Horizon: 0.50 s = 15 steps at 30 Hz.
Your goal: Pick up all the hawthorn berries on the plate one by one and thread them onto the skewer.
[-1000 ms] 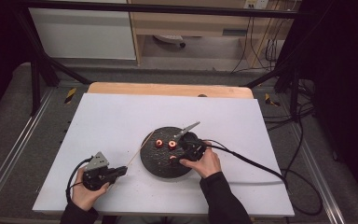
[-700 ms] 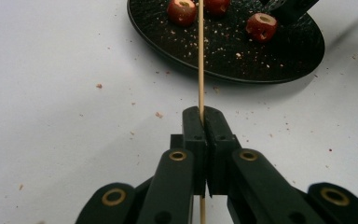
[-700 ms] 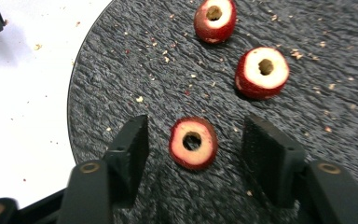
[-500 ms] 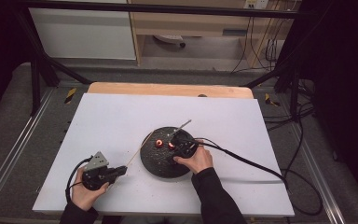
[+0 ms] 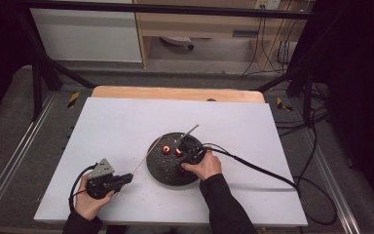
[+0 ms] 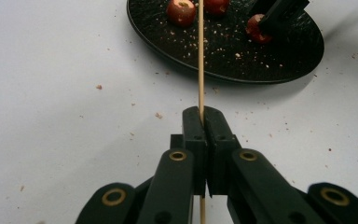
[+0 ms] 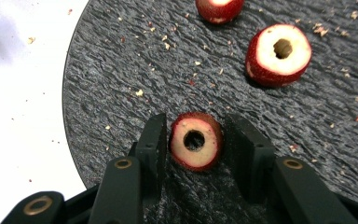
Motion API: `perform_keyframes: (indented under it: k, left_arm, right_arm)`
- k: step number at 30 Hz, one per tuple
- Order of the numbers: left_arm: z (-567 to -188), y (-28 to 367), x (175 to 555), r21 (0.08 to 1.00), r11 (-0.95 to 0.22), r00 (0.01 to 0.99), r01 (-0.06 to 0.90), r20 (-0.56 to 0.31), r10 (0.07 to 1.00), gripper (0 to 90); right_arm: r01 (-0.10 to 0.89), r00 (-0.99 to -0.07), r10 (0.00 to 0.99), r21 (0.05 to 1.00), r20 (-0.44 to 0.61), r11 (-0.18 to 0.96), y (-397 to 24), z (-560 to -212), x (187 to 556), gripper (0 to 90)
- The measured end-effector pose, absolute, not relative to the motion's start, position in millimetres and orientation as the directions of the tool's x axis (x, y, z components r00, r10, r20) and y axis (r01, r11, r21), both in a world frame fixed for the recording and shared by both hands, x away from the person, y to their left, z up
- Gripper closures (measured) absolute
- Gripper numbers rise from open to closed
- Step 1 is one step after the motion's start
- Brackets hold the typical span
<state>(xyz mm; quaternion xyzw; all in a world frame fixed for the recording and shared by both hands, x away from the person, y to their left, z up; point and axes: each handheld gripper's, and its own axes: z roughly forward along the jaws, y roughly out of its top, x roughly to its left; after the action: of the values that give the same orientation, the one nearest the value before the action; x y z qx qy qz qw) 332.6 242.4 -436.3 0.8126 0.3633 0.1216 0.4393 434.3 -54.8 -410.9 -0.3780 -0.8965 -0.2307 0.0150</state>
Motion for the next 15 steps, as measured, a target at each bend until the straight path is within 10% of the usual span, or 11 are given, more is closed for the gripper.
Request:
perform_keyframes:
  k: [15]
  left_arm:
    - [-436,242,332,0.802,-0.356,0.71,0.48,-0.117,0.695,88.3]
  right_arm:
    - [0.7,-0.696,0.68,0.429,0.229,0.571,-59,-401,433,62.0]
